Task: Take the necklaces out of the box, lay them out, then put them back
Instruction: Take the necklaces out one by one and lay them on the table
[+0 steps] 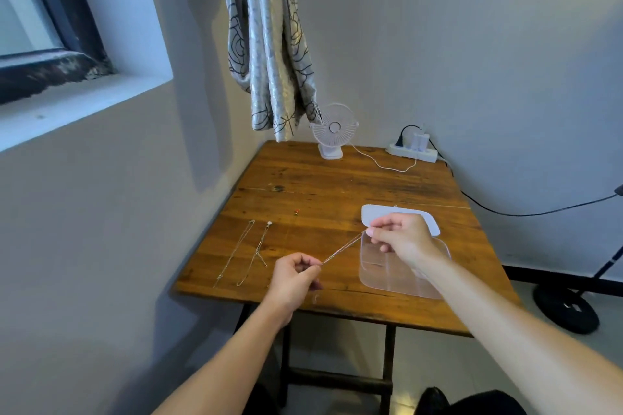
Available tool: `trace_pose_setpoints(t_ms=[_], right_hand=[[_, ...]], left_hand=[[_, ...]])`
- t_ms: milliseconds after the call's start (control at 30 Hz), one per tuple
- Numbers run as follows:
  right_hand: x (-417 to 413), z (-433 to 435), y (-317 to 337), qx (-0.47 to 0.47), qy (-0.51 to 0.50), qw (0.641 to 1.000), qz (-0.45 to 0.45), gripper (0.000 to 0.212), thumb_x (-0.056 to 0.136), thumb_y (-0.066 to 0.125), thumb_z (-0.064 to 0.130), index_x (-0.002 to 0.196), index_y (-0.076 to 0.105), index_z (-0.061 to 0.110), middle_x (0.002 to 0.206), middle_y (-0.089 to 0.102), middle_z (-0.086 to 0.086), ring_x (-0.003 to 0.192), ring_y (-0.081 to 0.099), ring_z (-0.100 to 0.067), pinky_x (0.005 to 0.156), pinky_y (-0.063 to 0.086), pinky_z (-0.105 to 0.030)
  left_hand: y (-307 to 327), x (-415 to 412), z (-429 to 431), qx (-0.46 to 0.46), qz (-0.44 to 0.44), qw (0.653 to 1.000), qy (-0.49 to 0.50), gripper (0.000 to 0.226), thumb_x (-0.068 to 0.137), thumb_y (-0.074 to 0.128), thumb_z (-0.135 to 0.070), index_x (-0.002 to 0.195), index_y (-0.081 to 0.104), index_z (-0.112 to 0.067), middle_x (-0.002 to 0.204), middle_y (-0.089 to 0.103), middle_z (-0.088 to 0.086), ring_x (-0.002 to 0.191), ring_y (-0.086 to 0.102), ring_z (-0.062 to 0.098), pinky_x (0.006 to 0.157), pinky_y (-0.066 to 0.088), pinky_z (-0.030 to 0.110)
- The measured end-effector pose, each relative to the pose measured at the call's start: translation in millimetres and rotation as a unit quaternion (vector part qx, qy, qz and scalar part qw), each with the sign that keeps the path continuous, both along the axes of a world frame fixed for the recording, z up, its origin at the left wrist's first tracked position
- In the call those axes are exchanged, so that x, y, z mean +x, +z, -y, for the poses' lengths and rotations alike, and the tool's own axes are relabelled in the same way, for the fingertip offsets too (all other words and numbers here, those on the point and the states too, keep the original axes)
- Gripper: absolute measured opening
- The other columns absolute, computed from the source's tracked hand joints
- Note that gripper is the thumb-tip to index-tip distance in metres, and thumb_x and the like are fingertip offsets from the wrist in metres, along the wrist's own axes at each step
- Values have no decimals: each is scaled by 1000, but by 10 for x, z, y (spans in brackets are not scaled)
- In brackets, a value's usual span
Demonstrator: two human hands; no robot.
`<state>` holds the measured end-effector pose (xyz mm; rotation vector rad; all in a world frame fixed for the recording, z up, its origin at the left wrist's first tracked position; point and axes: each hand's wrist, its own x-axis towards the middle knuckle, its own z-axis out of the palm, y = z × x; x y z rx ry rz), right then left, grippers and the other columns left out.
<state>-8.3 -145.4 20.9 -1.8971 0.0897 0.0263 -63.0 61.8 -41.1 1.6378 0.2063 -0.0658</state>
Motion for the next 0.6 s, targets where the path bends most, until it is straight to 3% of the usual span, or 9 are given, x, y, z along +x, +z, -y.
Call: trace_pose_setpoints(t_ms=[100,267,433,600], right_hand=[[232,-104,86,-8,-25,999,28,10,82,74,5,91,73,7,77,71,-9,65,63,-16,55,49,-23],[618,-326,175,-42,-61,995,60,9,87,67,7,93,72,12,84,69,-6,74,65,-18,65,55,-28],[1018,-601,-9,-65,-81,993,56,7,86,69,10,92,73,9,80,70,-7,72,65,-21,70,57,-34],[1483,-829,-308,-89,-78,992,33,6,87,69,11,88,74,13,80,70,-4,74,64,-18,82,58,-41]], left_hand=[[-46,-50,-85,83,23,996,11,13,91,58,-10,96,67,-18,88,68,3,81,66,14,78,57,28],[-227,-185,-212,249,100,962,52,24,92,57,-13,114,64,-20,103,60,-14,92,56,-3,77,45,9],[-416,-225,-266,340,160,924,71,23,93,58,-19,114,66,-20,99,63,-12,85,55,-3,74,44,7],[-592,-118,-287,411,180,893,42,20,94,55,-22,109,68,-20,98,65,-8,84,58,3,75,47,15]])
